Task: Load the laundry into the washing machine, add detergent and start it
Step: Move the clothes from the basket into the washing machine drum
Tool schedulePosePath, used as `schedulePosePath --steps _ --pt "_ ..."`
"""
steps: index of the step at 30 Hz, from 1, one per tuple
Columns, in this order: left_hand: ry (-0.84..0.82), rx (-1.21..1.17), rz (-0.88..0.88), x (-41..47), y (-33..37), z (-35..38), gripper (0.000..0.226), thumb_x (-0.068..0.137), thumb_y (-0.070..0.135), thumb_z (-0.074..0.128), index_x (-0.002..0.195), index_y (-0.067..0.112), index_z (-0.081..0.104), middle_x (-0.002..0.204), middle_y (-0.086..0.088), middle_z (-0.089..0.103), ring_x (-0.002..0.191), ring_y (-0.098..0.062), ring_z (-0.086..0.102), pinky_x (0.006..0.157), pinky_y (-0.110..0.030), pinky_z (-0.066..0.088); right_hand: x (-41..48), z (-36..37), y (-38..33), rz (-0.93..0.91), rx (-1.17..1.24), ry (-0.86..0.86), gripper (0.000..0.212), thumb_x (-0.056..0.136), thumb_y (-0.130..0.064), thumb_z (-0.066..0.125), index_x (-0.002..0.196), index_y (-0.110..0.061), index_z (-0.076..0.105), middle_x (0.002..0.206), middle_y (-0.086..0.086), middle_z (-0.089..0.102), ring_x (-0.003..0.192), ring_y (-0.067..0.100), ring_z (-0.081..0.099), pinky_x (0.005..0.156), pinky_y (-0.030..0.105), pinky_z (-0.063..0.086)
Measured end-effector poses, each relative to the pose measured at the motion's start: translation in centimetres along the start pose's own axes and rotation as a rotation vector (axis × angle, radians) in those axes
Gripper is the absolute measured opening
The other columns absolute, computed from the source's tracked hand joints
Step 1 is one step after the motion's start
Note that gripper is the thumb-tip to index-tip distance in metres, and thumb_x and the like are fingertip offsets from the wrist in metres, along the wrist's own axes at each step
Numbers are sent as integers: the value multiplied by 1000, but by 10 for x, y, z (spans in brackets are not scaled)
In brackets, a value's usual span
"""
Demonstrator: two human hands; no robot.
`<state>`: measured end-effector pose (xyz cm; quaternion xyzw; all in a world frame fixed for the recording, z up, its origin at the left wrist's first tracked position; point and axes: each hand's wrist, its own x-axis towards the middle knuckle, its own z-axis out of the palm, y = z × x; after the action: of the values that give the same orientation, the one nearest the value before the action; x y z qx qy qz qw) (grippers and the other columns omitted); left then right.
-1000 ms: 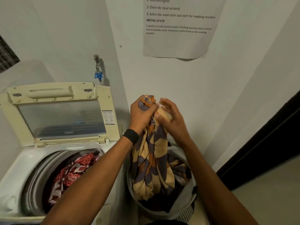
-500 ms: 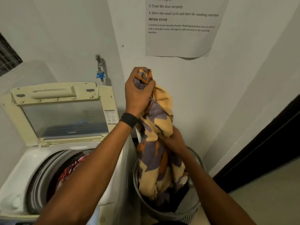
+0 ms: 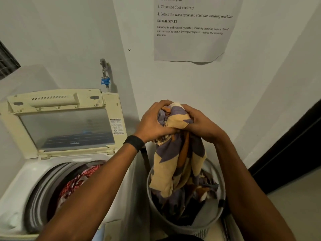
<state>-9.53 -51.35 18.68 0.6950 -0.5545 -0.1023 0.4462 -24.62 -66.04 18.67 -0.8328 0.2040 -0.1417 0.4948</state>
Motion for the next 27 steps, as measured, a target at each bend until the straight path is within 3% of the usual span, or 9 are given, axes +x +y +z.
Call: schedulePosePath --steps 4,7,11,14,16,19,22,25,27 --pt "71 17 28 12 -1 -14 68 71 35 87 131 19 60 125 0 66 119 -18 63 104 -49 51 -23 -13 22 -61 341 -173 87 89 3 69 157 -32 28 153 -2 48 136 16 52 105 32 51" --pt "216 -100 39 16 5 -19 42 77 18 81 116 11 65 110 -4 71 108 -21 68 97 -51 53 -38 9 50 22 240 -202 106 77 -8 87 158 -35 26 156 -9 44 142 7 44 114 35 44" --pt "313 -170 47 19 20 -6 34 81 11 75 113 6 65 107 -8 71 106 -22 69 97 -48 55 -59 83 100 298 206 -166 56 85 -25 84 134 -25 58 128 -8 67 121 10 64 89 19 55" --pt "407 -123 -16 14 9 -6 34 81 16 74 113 9 64 106 -6 69 103 -21 67 94 -47 55 -60 84 118 281 141 46 52 88 -30 78 133 -13 60 125 2 66 123 29 63 91 32 53" --pt "504 -35 -35 10 1 -9 34 81 17 75 112 11 63 106 -7 65 99 -15 63 88 -32 54 -56 64 108 247 76 128 61 78 -45 71 127 -9 64 120 5 68 117 27 66 90 38 54" --pt "552 134 -56 2 -5 -13 44 81 14 79 122 14 63 108 -11 56 89 -2 52 73 -3 40 -45 30 65 137 105 292 68 71 -56 59 122 -11 66 116 5 69 105 10 65 82 26 55" --pt "436 118 -87 -8 -8 -3 62 86 16 77 143 20 52 117 -9 48 87 5 49 78 1 39 -25 -1 9 -16 154 412 56 85 -34 62 132 -3 61 121 3 64 103 7 63 81 4 48" --pt "235 -109 -106 -22 -5 13 91 90 28 77 161 25 21 137 -2 38 113 21 46 92 1 38 -9 -16 -32 -64 171 397 39 102 -5 56 141 -3 52 119 1 61 105 13 61 84 6 51" --pt "119 -236 -119 -31 -6 22 112 81 43 82 164 26 8 150 2 32 128 20 39 100 -2 38 -6 -15 -38 -59 211 353 39 102 4 49 140 -3 51 119 10 65 106 27 64 90 23 55"
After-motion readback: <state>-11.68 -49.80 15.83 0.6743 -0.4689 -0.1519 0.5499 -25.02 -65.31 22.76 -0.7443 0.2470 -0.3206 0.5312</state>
